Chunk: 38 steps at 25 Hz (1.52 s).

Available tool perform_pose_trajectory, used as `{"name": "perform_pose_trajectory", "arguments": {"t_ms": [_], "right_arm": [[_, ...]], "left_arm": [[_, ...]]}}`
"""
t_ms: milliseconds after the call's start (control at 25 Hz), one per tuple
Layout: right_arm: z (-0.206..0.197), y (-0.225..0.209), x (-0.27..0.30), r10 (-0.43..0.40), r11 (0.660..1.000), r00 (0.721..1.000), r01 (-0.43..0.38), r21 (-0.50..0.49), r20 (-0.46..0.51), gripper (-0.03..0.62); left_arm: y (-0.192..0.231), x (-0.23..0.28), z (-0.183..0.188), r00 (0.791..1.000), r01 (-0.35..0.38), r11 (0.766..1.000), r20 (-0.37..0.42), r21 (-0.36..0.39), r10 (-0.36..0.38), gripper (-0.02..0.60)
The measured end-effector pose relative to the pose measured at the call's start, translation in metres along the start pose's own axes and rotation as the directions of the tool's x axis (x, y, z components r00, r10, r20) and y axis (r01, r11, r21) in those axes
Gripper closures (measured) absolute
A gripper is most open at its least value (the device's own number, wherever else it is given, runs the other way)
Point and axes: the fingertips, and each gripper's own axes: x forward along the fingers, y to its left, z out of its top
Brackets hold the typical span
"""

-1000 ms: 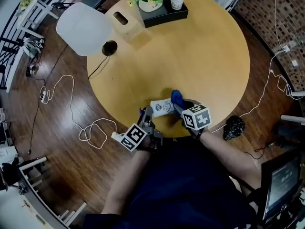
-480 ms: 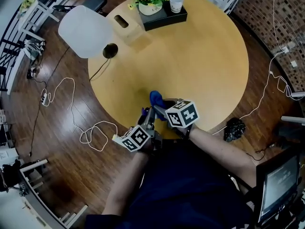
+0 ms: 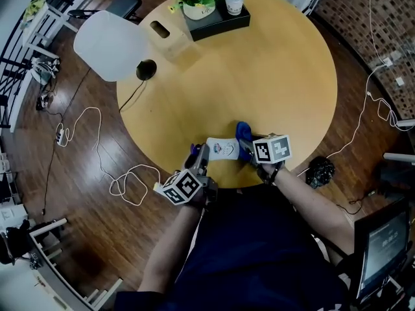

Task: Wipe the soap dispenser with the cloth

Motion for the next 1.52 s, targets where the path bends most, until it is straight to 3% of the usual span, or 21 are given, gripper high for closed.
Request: {"name": "perform_pose_trajectory", "arguments": {"t_ms": [200,280,320,400,480,560,640,760,840,920,1080,1160,1320,1400,1480,1520], "right_arm": [[-0.004,-0.003,-0.007,-0.008,1.0,1.0,0.008,0.004,0.004,0.499],[0.012,0.007,-0.013,0.019,1.0,0.998,-0.018,-0.005,0.053,0.499],[0.024,0.017,-0.016,0.05,0.998,0.996,-0.048,-0.027,0.08,0.499],[0.047,0.041,-0.02,0.128,0.989,0.983,-0.117,-0.086,0.129,0.499],[0.067,0.065,-0.027,0.209,0.975,0.962,-0.191,-0.115,0.174,0.499],[0.079,0.085,-0.035,0.286,0.957,0.935,-0.266,-0.117,0.209,0.499],[0.077,0.096,-0.036,0.334,0.942,0.918,-0.318,-0.11,0.212,0.497],[0.053,0.081,-0.024,0.32,0.948,0.929,-0.314,-0.06,0.186,0.499],[0.03,0.06,-0.013,0.275,0.961,0.949,-0.276,-0.012,0.154,0.499],[0.002,0.04,-0.003,0.22,0.975,0.971,-0.22,-0.005,0.089,0.499],[-0.031,0.02,0.002,0.168,0.986,0.985,-0.169,0.014,0.021,0.499],[-0.03,0.02,0.0,0.175,0.984,0.984,-0.176,0.029,0.036,0.499],[0.006,0.035,-0.022,0.238,0.97,0.96,-0.242,0.015,0.149,0.499],[0.022,0.042,-0.033,0.266,0.963,0.945,-0.27,-0.005,0.191,0.499],[0.028,0.047,-0.04,0.293,0.955,0.933,-0.294,-0.024,0.207,0.499],[0.028,0.048,-0.041,0.3,0.953,0.931,-0.3,-0.031,0.208,0.499]], "left_arm": [[-0.004,0.001,0.0,1.0,0.01,0.999,-0.014,0.032,-0.01,0.445],[-0.02,0.001,0.001,0.998,0.055,0.99,-0.047,0.126,-0.049,0.445],[-0.031,0.002,0.001,0.994,0.093,0.975,-0.076,0.204,-0.078,0.446],[-0.056,0.003,-0.002,0.979,0.181,0.908,-0.153,0.379,-0.131,0.446],[-0.075,0.003,-0.005,0.963,0.25,0.816,-0.224,0.521,-0.151,0.446],[-0.089,0.001,-0.008,0.951,0.29,0.735,-0.271,0.613,-0.149,0.448],[-0.095,-0.002,-0.011,0.944,0.31,0.685,-0.296,0.66,-0.143,0.448],[-0.096,-0.003,-0.012,0.948,0.303,0.669,-0.288,0.678,-0.137,0.448],[-0.095,-0.004,-0.011,0.952,0.292,0.671,-0.274,0.681,-0.136,0.448],[-0.094,-0.005,-0.013,0.955,0.286,0.657,-0.262,0.697,-0.137,0.448],[-0.092,-0.007,-0.017,0.959,0.277,0.633,-0.246,0.723,-0.139,0.448],[-0.092,-0.009,-0.024,0.954,0.298,0.577,-0.265,0.76,-0.143,0.448],[-0.107,-0.017,-0.05,0.915,0.401,0.381,-0.378,0.833,-0.139,0.446],[-0.11,-0.021,-0.061,0.903,0.43,0.305,-0.412,0.85,-0.125,0.446],[-0.112,-0.024,-0.069,0.897,0.442,0.254,-0.429,0.86,-0.107,0.445],[-0.111,-0.026,-0.072,0.896,0.442,0.247,-0.434,0.862,-0.093,0.443]]}}
